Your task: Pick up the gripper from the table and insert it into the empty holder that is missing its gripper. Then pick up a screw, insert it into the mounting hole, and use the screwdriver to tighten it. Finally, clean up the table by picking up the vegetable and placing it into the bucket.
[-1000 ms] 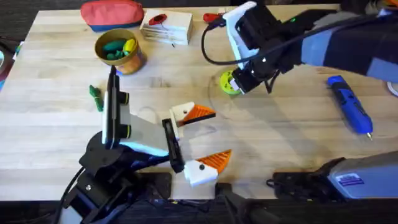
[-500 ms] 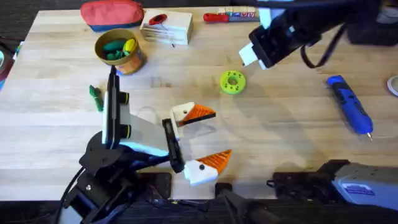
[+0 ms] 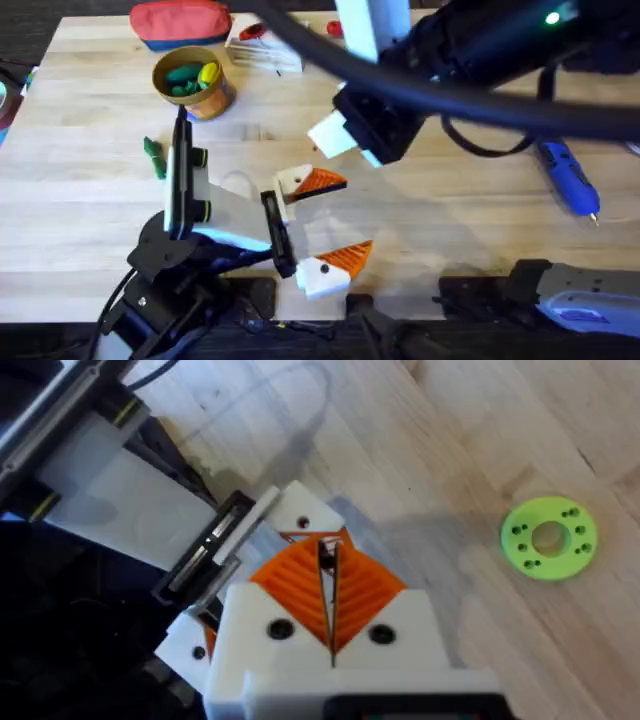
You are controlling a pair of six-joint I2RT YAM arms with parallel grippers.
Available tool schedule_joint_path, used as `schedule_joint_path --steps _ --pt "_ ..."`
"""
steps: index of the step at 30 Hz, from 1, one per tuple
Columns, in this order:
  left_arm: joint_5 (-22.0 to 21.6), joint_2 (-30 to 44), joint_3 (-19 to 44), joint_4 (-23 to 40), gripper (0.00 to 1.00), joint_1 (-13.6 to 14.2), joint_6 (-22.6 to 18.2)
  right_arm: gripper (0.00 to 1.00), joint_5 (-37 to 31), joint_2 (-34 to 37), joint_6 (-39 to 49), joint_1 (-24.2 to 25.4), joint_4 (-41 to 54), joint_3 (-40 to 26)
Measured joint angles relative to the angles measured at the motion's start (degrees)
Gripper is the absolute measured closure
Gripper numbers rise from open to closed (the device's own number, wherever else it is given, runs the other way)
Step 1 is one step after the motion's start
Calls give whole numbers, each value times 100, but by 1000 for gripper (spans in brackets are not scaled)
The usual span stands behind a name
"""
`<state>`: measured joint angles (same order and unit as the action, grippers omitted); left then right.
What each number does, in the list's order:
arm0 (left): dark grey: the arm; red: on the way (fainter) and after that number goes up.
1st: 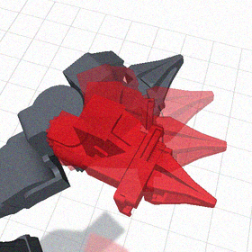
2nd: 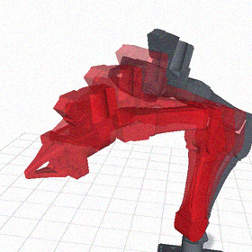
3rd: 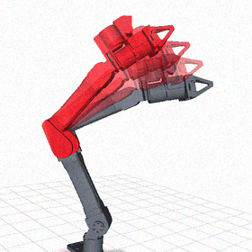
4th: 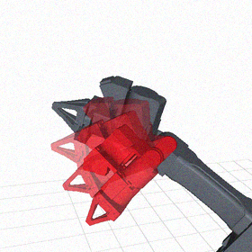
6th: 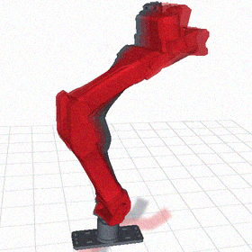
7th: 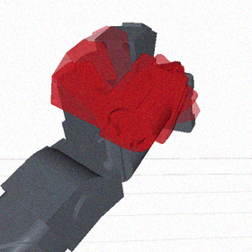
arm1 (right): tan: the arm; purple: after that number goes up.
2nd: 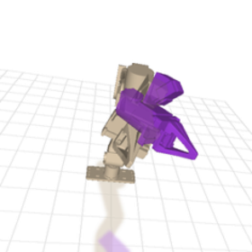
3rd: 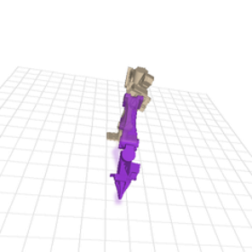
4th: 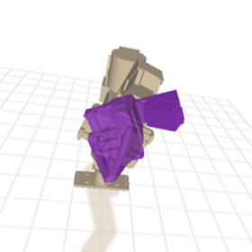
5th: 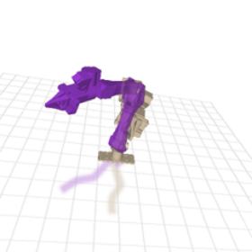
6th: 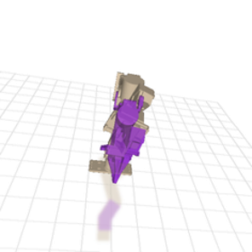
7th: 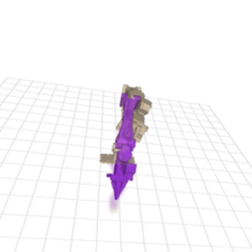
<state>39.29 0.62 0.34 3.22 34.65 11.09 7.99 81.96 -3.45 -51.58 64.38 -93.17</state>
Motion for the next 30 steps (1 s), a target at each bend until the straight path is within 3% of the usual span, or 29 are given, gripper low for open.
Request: schedule_joint_path --steps 7,18,30 --pt "0 0 0 0 15 0 -75 997 33 265 -238 -244 -24 0" --pt "2 0 0 0 15 0 -620 997 48 493 -413 -296 -10 0" --pt "20 0 0 0 15 0 -722 997 56 579 -556 -489 5 0"
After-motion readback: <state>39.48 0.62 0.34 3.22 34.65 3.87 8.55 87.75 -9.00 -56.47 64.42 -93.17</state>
